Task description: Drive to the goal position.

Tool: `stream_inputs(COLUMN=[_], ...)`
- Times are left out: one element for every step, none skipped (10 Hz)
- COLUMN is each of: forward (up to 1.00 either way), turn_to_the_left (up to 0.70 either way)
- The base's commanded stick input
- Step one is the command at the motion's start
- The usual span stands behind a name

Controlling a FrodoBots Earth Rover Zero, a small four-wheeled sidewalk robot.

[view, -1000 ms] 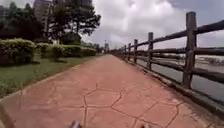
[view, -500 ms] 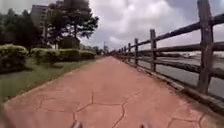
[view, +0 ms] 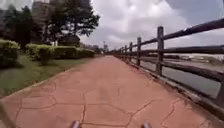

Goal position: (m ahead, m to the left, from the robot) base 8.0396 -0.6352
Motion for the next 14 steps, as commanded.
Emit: stream_inputs(forward=[0.85, 0.85, 0.85, 0.85, 0.85, 0.85, 0.85, 0.85, 0.85, 0.85, 0.85, 0.85, 0.85, 0.85], turn_to_the_left=[-0.20, -0.23, 0.08, 0.10, 0.11, 0.11, 0.11, 0.11, 0.11, 0.02, -0.21, -0.23, -0.23, -0.23])
